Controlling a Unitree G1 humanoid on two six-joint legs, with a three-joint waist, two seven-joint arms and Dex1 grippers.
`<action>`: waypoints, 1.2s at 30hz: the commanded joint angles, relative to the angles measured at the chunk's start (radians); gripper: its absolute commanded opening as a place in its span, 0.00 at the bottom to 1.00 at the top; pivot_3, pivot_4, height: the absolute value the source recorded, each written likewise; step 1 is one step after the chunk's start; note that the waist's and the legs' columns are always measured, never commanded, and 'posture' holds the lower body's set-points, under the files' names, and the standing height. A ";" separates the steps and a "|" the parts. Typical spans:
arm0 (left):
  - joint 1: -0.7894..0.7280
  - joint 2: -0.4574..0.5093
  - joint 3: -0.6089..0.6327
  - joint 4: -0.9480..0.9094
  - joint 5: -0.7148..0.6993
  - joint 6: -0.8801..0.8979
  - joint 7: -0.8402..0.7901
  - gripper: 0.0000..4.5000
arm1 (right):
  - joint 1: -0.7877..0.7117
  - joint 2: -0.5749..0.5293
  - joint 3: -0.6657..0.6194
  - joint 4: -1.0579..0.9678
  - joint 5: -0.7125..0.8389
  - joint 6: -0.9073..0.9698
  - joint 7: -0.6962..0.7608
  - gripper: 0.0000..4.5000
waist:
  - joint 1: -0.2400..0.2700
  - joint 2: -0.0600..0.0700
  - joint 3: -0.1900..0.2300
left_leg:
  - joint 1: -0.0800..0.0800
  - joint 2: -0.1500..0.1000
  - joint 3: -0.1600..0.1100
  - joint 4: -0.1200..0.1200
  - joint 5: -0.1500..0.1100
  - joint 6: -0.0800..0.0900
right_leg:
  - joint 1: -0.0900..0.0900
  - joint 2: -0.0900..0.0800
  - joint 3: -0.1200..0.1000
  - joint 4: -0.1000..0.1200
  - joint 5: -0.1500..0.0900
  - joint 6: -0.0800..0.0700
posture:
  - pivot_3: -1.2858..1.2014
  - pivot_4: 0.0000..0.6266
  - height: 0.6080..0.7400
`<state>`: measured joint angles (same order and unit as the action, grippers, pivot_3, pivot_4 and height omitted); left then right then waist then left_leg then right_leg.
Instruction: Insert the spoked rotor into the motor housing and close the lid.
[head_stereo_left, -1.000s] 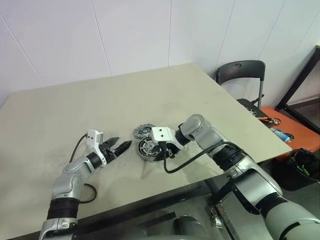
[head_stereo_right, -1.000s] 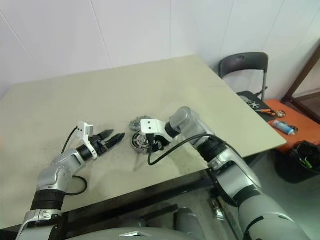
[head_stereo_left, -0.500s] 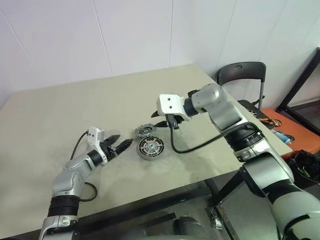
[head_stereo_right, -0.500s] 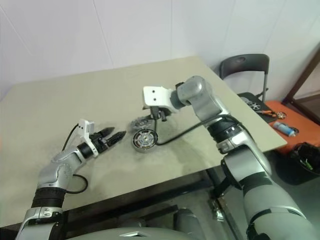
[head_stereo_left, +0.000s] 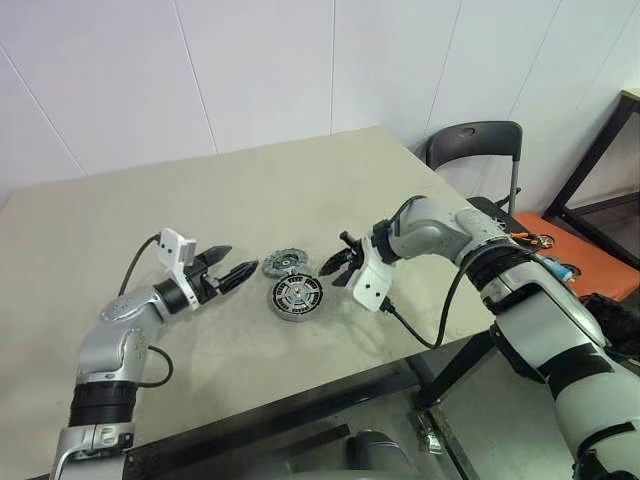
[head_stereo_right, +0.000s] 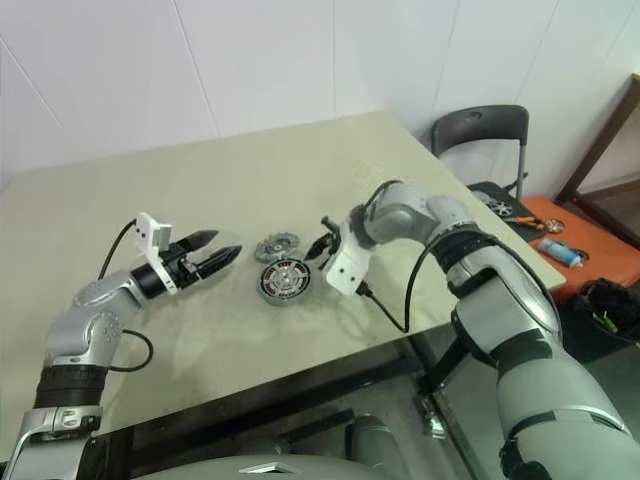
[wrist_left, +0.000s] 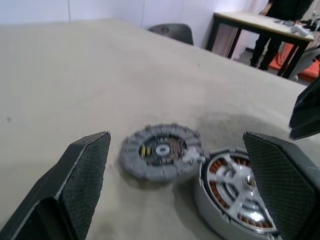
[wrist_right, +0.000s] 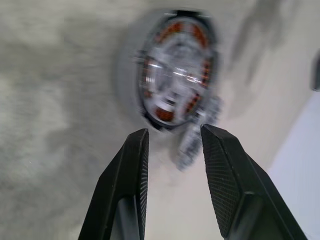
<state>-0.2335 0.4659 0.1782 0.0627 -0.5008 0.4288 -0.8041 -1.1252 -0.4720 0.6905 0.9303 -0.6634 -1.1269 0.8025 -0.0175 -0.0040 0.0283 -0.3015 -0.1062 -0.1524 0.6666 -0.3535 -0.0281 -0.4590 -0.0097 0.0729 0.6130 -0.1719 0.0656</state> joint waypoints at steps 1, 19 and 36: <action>0.011 -0.007 0.000 -0.090 -0.017 0.014 0.025 1.00 | -0.075 0.008 0.037 0.060 -0.121 -0.021 -0.141 0.38 | 0.001 0.000 0.000 | 0.000 0.000 0.000 0.000 0.000 0.000 | 0.000 0.000 0.000 0.000 0.000 0.000 | 0.52 0.00 1.00; 0.056 -0.029 -0.015 -0.181 -0.032 0.073 0.064 1.00 | -0.134 0.122 0.149 0.191 -0.269 -0.035 -0.342 0.38 | -0.003 0.000 0.000 | 0.001 0.000 0.002 0.000 0.000 0.000 | 0.000 0.001 0.002 0.001 0.000 -0.001 | 0.52 0.00 1.00; 0.089 -0.066 -0.023 -0.164 -0.017 0.039 0.083 1.00 | -0.146 0.156 0.233 0.262 -0.392 0.060 -0.516 0.38 | -0.004 0.000 0.000 | 0.003 0.000 0.003 0.000 0.000 0.000 | 0.001 0.001 0.003 0.002 0.000 -0.001 | 0.52 0.00 1.00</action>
<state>-0.1412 0.3989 0.1501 -0.0820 -0.5131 0.4877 -0.7227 -1.2386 -0.3256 0.9081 1.1855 -1.0420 -1.0741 0.3000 -0.0214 -0.0040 0.0284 -0.2983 -0.1062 -0.1491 0.6665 -0.3533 -0.0284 -0.4578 -0.0087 0.0759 0.6152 -0.1716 0.0648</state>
